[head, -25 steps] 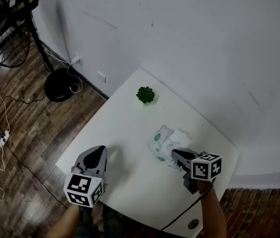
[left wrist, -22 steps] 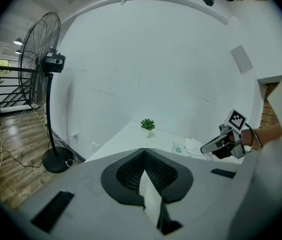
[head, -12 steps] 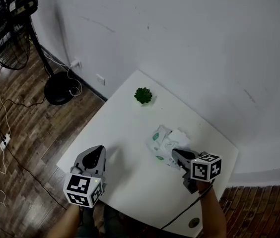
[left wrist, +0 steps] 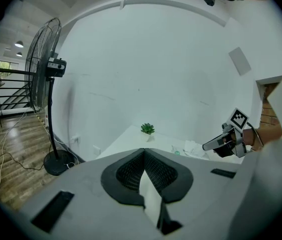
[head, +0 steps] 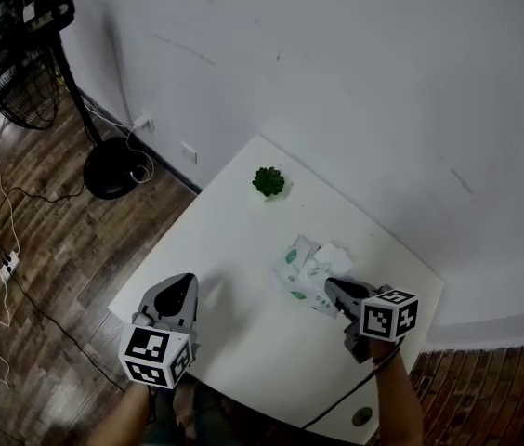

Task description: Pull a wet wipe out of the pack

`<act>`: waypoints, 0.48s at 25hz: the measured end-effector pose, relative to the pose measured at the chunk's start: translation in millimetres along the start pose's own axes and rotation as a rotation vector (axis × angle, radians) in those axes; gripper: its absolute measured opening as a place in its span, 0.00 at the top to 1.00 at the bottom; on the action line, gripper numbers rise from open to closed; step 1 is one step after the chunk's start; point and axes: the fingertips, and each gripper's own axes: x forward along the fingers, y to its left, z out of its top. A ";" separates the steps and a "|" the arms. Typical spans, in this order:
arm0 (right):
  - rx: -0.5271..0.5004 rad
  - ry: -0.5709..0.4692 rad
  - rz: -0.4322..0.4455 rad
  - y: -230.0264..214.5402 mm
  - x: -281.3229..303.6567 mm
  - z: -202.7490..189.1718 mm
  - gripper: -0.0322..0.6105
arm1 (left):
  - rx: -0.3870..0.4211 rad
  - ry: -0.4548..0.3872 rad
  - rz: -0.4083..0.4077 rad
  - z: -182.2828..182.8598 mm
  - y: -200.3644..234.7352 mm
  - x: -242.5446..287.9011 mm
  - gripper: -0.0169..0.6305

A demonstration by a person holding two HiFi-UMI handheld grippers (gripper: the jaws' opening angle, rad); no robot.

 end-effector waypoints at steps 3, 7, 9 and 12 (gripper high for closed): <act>0.007 -0.010 -0.004 1.3 -3.4 1.5 0.95 | -0.001 -0.004 0.000 1.1 -0.3 -2.4 0.97; 0.007 -0.020 -0.010 3.8 -7.0 3.8 0.95 | -0.002 -0.008 0.000 2.3 0.4 -5.0 0.97; 0.004 -0.024 -0.015 4.1 -9.0 4.7 0.95 | -0.003 -0.012 -0.002 2.9 -0.5 -5.8 0.97; 0.003 -0.032 -0.023 4.6 -12.3 7.3 0.95 | -0.005 -0.014 -0.006 3.8 -2.1 -7.3 0.97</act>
